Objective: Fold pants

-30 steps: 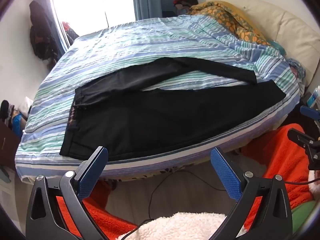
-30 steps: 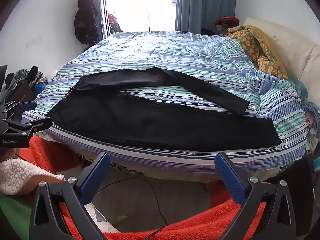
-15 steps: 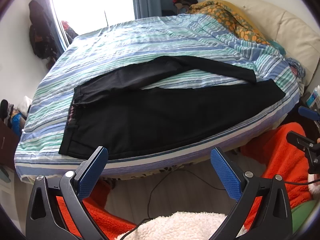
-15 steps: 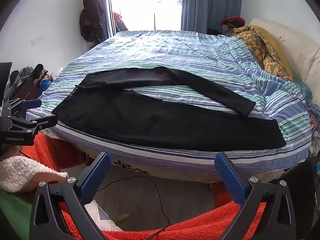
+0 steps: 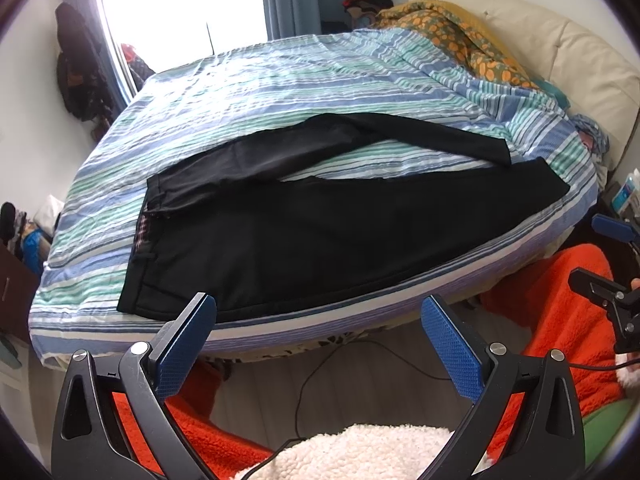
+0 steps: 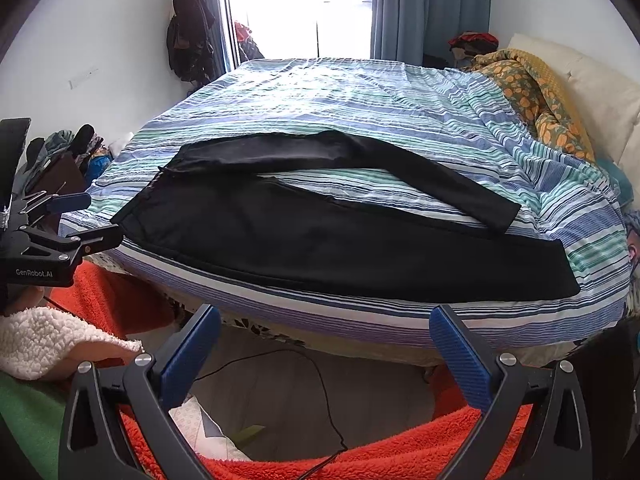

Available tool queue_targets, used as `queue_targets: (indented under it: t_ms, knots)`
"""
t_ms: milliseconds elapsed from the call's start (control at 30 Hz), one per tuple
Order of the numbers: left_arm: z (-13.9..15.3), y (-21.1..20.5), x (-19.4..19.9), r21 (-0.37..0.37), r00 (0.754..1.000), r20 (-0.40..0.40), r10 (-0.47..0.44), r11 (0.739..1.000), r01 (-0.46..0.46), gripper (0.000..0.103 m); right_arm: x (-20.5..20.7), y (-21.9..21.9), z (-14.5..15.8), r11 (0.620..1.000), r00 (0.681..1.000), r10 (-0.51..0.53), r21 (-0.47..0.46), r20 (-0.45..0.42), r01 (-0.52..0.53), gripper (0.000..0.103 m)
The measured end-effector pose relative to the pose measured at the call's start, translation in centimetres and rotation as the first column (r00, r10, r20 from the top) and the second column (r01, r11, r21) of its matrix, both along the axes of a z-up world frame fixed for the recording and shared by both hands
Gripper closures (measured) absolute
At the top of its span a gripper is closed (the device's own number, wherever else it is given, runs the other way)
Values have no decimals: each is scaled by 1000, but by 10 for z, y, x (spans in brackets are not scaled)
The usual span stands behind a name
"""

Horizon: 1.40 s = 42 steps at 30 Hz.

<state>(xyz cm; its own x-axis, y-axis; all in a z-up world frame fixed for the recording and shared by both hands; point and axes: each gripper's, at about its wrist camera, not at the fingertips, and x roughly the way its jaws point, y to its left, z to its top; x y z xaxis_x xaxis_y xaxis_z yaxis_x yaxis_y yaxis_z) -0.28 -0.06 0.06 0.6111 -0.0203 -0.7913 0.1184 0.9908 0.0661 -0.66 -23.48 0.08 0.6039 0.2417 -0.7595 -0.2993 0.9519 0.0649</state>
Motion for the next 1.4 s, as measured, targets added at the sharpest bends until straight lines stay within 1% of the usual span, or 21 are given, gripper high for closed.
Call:
queue_targets:
  t_ms: [1400]
  knots:
    - [-4, 5, 2, -7, 1000, -9, 19, 1000, -19, 1, 3, 3, -4, 1000, 1000, 15, 1, -10, -15, 0]
